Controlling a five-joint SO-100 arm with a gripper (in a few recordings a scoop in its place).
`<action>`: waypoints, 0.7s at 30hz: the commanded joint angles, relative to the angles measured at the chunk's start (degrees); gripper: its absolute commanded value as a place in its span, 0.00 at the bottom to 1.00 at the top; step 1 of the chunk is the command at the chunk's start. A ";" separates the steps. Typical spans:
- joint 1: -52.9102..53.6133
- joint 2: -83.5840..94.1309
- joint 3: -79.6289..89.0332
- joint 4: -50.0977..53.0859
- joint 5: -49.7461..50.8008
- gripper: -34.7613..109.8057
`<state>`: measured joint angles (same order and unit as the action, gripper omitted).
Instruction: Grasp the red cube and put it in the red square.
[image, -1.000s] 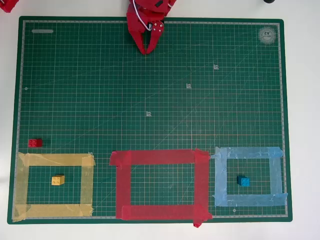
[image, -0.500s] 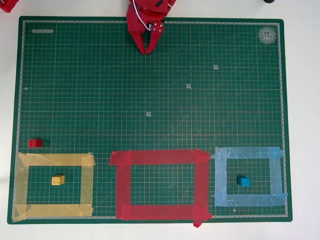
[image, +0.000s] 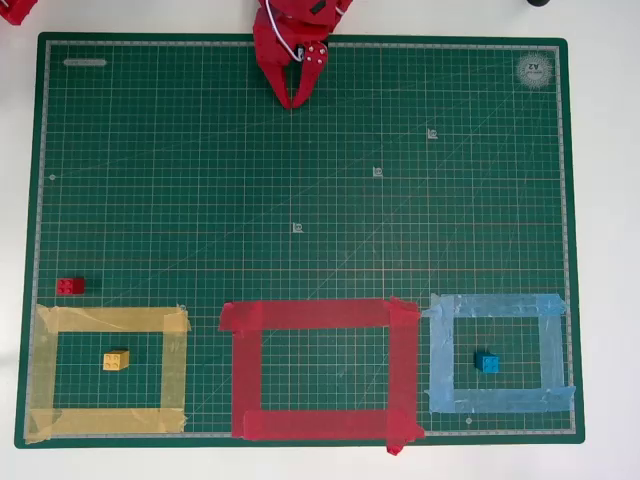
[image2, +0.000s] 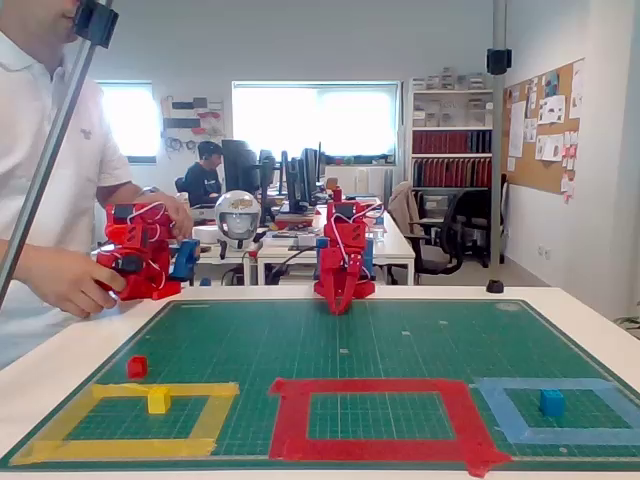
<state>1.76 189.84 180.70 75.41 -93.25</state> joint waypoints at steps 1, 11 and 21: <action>0.88 2.11 0.35 1.05 -0.70 0.23; -0.35 -10.81 -13.89 0.62 -0.97 0.23; 9.58 -67.50 -74.88 -7.29 -0.70 0.23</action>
<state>6.33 140.98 130.52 71.63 -93.43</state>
